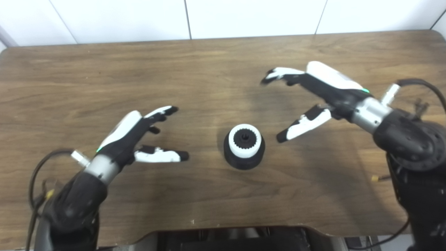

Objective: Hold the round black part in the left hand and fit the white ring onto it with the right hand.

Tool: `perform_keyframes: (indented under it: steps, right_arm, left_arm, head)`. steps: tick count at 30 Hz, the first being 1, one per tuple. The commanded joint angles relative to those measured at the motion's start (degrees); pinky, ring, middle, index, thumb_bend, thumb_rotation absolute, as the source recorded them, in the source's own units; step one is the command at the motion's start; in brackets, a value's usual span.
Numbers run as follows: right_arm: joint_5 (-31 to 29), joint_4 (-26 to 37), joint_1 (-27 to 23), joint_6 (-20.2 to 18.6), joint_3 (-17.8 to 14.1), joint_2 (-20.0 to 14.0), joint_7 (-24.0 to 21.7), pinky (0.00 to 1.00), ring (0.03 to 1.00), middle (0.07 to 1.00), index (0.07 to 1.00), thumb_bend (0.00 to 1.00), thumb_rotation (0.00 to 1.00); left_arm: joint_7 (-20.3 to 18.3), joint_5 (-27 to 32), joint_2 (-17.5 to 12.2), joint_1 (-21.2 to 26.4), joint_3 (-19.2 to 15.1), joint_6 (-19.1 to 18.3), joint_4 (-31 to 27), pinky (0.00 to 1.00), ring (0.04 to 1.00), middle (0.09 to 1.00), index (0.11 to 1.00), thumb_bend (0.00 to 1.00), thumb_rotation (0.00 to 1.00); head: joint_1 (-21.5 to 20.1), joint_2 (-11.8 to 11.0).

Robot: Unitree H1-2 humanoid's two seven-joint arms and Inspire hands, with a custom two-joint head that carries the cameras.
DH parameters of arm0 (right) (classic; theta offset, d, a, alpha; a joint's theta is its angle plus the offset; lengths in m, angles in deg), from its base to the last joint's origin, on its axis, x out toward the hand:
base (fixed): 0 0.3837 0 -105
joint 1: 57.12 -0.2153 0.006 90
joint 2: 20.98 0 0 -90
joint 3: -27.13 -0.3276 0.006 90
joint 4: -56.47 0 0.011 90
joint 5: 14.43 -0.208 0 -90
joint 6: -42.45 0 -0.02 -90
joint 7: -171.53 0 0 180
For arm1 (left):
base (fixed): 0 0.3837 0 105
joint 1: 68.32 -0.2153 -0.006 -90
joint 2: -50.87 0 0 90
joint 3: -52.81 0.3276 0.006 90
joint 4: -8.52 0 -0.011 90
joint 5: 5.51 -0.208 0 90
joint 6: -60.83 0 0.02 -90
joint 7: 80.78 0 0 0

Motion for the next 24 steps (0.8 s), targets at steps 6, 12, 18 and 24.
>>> perform_keyframes:
  steps: [6, 12, 18, 24]
  right_arm:
    - [-2.99, -0.38, 3.27, -0.11, -11.19, 12.44, 3.24, 0.83, 0.907, 0.941, 0.942, 0.57, 0.63]
    - [-7.6, -2.28, 3.73, -0.11, -26.14, 28.3, 3.56, 0.95, 0.945, 0.956, 0.942, 0.45, 0.87]
    - [-18.51, -4.56, 7.0, -0.11, -34.71, 34.01, 8.71, 1.0, 0.992, 0.975, 0.955, 0.42, 1.0]
    - [-32.69, -7.14, 11.56, -0.08, -33.45, 30.2, 17.56, 1.0, 1.0, 0.989, 0.968, 0.44, 1.0]
  left_arm:
    - [13.81, 11.93, 5.7, -0.3, -7.42, 6.24, 2.18, 0.81, 0.876, 0.915, 0.917, 0.45, 0.8]
    - [17.63, 23.36, 9.5, -0.06, -11.33, 2.25, 4.21, 0.93, 0.947, 0.955, 0.945, 0.43, 1.0]
    - [23.73, 29.52, 13.24, -0.38, -15.28, 6.41, 9.85, 0.95, 0.929, 0.928, 0.915, 0.49, 0.98]
    - [25.69, 33.69, 12.93, -0.84, -16.71, 14.41, 15.63, 0.97, 0.929, 0.928, 0.923, 0.54, 0.98]
  head:
    - [-0.29, -0.69]
    - [-0.78, -0.88]
    - [-1.51, -1.14]
    - [-1.74, -1.26]
